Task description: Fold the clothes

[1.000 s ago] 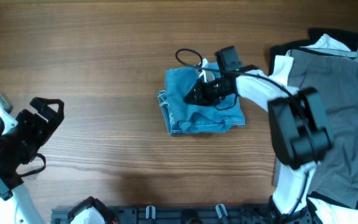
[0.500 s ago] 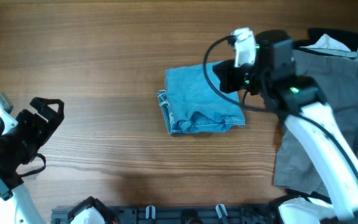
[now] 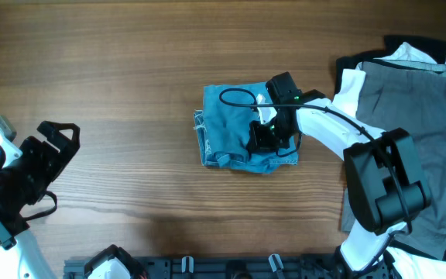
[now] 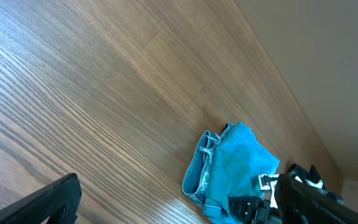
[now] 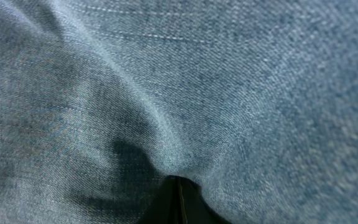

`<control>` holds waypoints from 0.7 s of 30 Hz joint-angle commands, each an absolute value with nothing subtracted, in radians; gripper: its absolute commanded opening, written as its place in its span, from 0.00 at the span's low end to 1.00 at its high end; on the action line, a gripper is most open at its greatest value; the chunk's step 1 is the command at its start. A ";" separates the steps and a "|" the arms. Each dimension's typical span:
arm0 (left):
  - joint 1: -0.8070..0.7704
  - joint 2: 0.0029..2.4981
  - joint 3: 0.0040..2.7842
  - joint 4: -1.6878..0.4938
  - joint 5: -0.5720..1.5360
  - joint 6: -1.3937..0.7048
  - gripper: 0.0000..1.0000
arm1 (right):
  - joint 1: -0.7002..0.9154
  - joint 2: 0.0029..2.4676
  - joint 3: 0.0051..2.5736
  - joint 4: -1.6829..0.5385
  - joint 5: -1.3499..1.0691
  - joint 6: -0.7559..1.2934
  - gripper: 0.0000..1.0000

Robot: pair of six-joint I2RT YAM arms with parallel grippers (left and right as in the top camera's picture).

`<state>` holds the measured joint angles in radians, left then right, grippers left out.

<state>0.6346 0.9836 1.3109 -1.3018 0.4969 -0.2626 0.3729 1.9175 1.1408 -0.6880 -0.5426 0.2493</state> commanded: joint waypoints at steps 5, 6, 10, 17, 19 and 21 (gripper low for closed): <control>0.630 0.982 1.322 -1.299 0.496 -0.242 1.00 | 0.372 1.748 1.195 -0.685 -0.550 0.195 0.04; 0.630 0.982 1.322 -1.299 0.496 -0.242 1.00 | 0.372 1.683 1.199 -0.677 -0.542 0.179 0.04; 0.630 0.982 1.322 -1.299 0.496 -0.242 1.00 | 0.372 1.481 1.200 -0.649 -0.463 0.180 0.05; 0.630 0.983 1.322 -1.297 0.564 -0.306 1.00 | 0.372 1.196 1.200 -0.607 -0.414 0.184 0.83; 0.630 0.991 1.322 -1.254 0.645 -0.307 1.00 | 0.372 1.161 1.200 -0.612 -0.414 0.187 0.90; 0.615 1.011 1.322 -1.222 0.701 -0.307 1.00 | 0.372 1.147 1.200 -0.625 -0.414 0.187 0.91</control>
